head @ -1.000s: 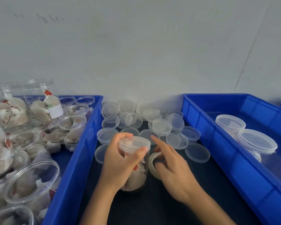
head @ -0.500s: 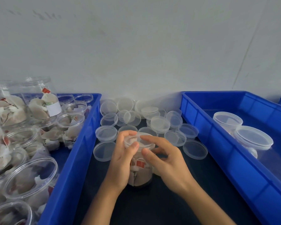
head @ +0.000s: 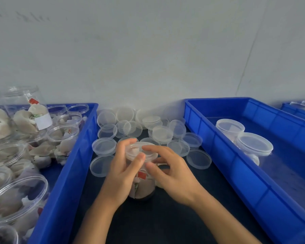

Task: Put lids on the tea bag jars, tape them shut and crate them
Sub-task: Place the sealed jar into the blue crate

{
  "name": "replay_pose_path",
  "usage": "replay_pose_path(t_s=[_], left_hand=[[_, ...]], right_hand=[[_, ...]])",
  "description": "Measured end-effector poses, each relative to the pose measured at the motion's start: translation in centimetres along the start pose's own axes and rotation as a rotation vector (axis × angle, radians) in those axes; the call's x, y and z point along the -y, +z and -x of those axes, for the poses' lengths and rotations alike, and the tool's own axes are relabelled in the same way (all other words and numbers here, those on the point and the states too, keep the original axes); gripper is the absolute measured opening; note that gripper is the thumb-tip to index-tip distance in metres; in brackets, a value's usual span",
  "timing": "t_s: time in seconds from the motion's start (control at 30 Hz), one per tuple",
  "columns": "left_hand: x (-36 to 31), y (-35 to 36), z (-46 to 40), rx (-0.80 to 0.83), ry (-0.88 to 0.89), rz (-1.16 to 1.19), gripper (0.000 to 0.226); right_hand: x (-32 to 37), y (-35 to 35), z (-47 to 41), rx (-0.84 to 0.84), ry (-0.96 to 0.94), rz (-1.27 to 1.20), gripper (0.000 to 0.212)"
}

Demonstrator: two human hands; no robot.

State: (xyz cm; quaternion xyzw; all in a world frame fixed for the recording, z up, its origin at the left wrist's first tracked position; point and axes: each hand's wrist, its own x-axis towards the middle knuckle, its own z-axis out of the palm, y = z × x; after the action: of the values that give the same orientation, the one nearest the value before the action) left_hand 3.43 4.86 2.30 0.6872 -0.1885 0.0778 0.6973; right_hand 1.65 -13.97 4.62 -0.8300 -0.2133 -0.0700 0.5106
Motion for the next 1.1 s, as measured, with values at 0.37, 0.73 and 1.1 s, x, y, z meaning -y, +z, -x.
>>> replay_pose_path(t_s=[0.37, 0.73, 1.1], left_hand=[[-3.9, 6.3, -4.4, 0.011, 0.278, 0.136, 0.04], [-5.6, 13.5, -16.4, 0.1, 0.097, 0.097, 0.04], [0.3, 19.9, -22.8, 0.348, -0.063, -0.311, 0.037]], right_hand=[[5.3, -7.5, -2.8, -0.1, -0.057, 0.348, 0.047], [4.7, -19.6, -13.1, -0.284, 0.136, 0.677, 0.095], [-5.6, -25.7, -16.9, -0.284, 0.52, 0.795, 0.085]])
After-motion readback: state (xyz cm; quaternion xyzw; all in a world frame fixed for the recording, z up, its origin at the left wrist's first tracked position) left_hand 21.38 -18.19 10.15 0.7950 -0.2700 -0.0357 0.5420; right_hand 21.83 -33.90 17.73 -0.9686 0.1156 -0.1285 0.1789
